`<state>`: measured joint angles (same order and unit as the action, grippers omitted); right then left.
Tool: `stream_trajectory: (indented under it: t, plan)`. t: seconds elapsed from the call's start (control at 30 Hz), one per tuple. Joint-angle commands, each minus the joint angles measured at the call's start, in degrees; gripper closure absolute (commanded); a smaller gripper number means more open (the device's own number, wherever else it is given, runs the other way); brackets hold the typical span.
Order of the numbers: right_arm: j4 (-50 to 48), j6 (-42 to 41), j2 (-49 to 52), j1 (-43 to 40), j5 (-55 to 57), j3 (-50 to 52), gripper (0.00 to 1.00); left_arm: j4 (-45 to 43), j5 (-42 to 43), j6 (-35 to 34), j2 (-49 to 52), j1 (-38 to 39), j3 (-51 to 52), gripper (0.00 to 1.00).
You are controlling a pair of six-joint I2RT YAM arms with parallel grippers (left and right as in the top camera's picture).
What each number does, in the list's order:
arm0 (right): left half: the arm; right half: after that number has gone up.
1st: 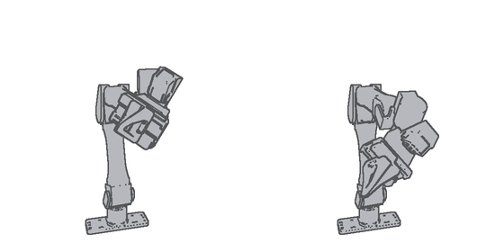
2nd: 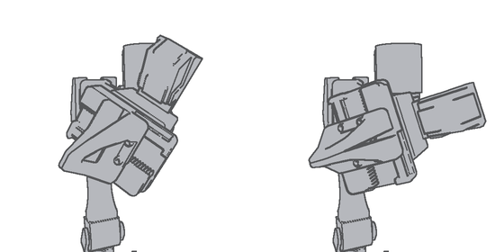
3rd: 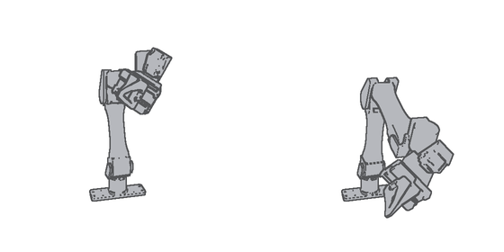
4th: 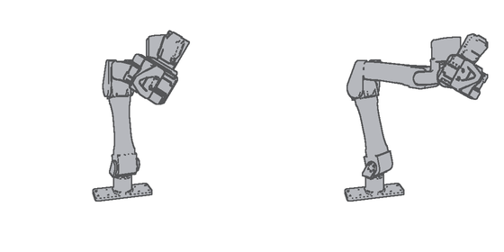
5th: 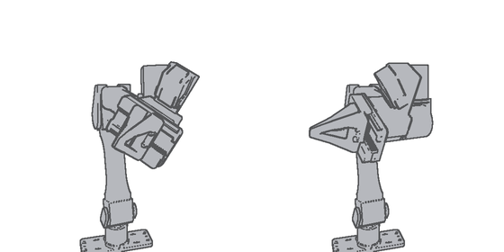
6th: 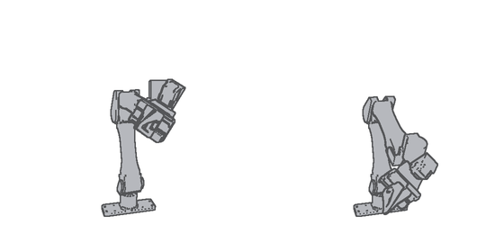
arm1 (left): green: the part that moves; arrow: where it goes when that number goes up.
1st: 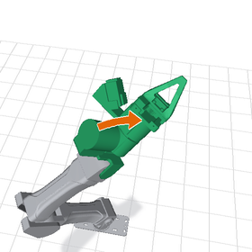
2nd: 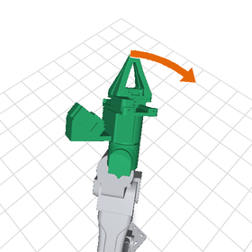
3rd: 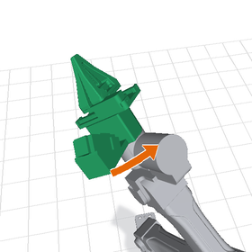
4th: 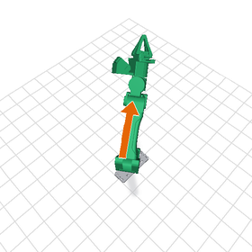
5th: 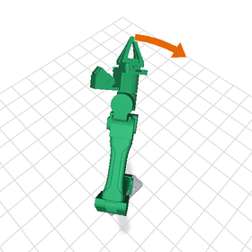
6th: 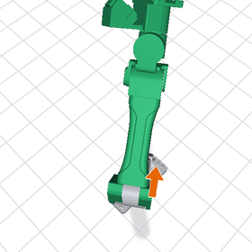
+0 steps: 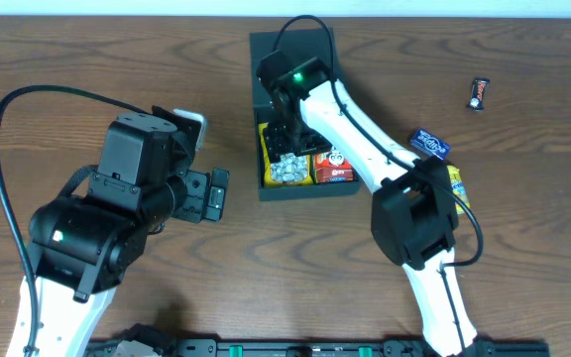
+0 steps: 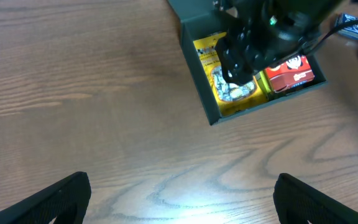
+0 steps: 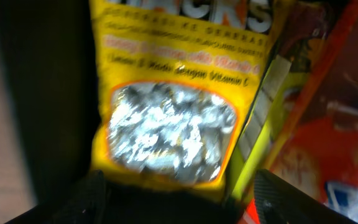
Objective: Pack container
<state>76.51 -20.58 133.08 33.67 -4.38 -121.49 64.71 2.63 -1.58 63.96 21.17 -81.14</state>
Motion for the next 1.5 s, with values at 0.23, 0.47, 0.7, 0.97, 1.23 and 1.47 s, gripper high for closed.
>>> stream_trajectory:
  t: [0.23, 0.47, 0.7, 0.97, 1.23, 1.47]
  plan:
    - [10.29, 5.70, -1.62, -5.44, -1.53, -18.08, 0.17, 0.24, -0.04, 0.33, -0.24, -0.15, -0.79, 0.05]
    - [19.06, 7.91, -1.62, -16.57, 2.32, -23.54, 0.14, 0.22, -0.04, 0.33, -0.24, -0.15, -0.79, 0.05]
    - [20.81, 10.38, -4.11, -28.68, 4.50, -23.89, 0.16, 0.22, -0.04, 0.33, -0.24, -0.15, -0.79, 0.05]
    - [19.23, 10.40, -16.35, -38.49, 3.32, -14.03, 0.17, 0.24, -0.04, 0.33, -0.24, -0.15, -0.79, 0.05]
    - [10.25, 12.63, -35.50, -41.20, 3.32, 6.54, 0.13, 0.24, -0.04, 0.33, -0.24, -0.15, -0.79, 0.05]
    - [3.02, 15.13, -44.72, -41.09, 3.28, 22.77, 0.09, 0.24, -0.04, 0.33, -0.24, -0.15, -0.79, 0.05]
